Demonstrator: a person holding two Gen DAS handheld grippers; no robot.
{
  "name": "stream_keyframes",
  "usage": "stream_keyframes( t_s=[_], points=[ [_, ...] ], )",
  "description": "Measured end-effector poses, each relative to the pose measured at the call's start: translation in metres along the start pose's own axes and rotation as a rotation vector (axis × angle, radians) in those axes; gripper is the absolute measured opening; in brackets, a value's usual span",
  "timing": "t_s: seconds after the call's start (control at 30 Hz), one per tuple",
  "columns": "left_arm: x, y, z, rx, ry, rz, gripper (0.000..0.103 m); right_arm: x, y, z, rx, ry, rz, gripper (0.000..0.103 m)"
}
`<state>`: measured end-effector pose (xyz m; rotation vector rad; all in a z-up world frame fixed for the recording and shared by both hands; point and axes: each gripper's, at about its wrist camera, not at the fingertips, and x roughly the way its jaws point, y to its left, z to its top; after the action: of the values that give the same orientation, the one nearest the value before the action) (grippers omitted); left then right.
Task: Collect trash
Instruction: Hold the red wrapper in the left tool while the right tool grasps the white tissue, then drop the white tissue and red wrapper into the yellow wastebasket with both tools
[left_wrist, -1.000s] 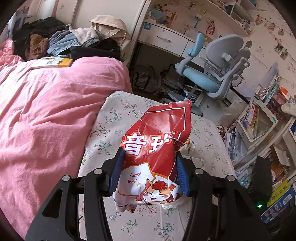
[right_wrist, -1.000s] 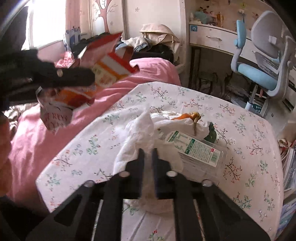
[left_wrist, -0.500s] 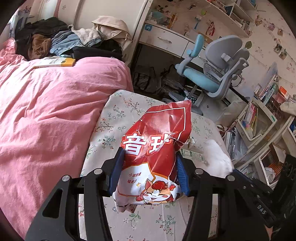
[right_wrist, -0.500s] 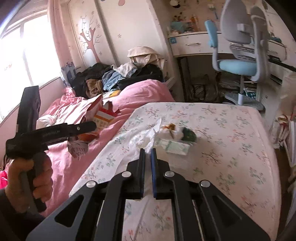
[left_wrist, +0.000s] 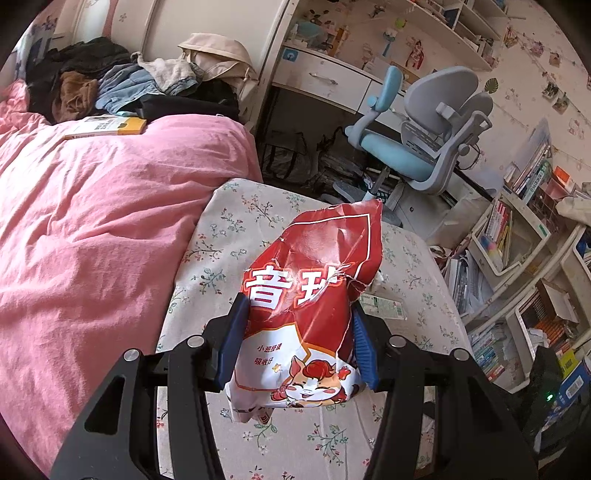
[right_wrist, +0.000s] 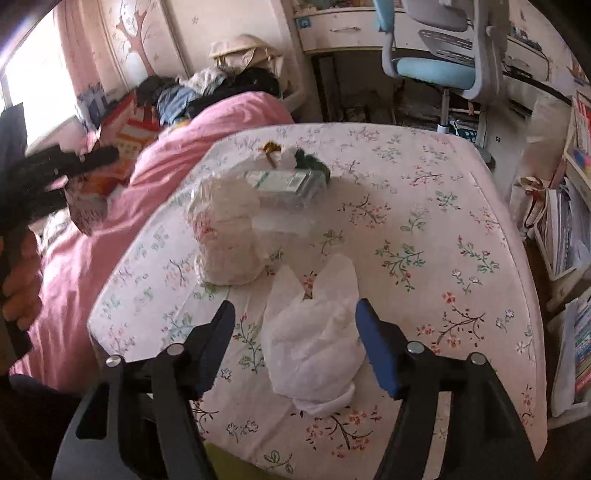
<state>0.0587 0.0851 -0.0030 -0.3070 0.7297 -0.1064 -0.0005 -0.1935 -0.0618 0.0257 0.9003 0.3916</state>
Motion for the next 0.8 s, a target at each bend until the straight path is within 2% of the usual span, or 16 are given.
stream_keyframes(
  t_s=[0.07,0.17,0.2,0.23,0.3,0.33,0.37,0.4,0.53,0.67,0.8],
  points=[
    [0.0,0.001,0.0,-0.003,0.0,0.001,0.05,0.01,0.005,-0.002,-0.04,0.028,-0.059,0.07],
    [0.0,0.002,0.001,-0.008,-0.002,0.0,0.05,0.017,0.003,-0.009,-0.055,0.064,-0.084,0.07],
    [0.0,0.002,0.001,-0.005,-0.003,-0.001,0.05,0.019,0.001,-0.011,-0.052,0.076,-0.087,0.066],
    [0.0,0.001,0.0,-0.002,-0.003,-0.003,0.05,0.022,-0.001,-0.013,-0.046,0.086,-0.085,0.061],
    [0.0,-0.002,0.0,0.009,-0.002,-0.001,0.05,0.026,-0.004,-0.015,-0.038,0.107,-0.077,0.034],
    [0.0,-0.003,-0.001,0.017,-0.004,0.002,0.05,0.027,-0.005,-0.015,-0.04,0.109,-0.077,0.03],
    [0.0,-0.004,-0.001,0.022,-0.007,0.004,0.05,0.026,-0.005,-0.015,-0.04,0.104,-0.068,0.02],
    [-0.001,-0.005,-0.001,0.027,-0.011,0.006,0.05,0.025,-0.006,-0.015,-0.036,0.103,-0.057,0.014],
    [-0.007,-0.008,0.0,0.033,-0.04,-0.006,0.05,0.012,-0.005,-0.014,-0.014,0.049,-0.021,0.014],
    [-0.016,-0.012,0.0,0.05,-0.076,-0.011,0.05,-0.008,0.0,-0.013,0.002,-0.018,0.054,0.014],
    [-0.03,-0.023,-0.005,0.101,-0.119,0.009,0.05,-0.019,0.016,-0.023,-0.028,-0.038,0.129,0.014]
  ],
)
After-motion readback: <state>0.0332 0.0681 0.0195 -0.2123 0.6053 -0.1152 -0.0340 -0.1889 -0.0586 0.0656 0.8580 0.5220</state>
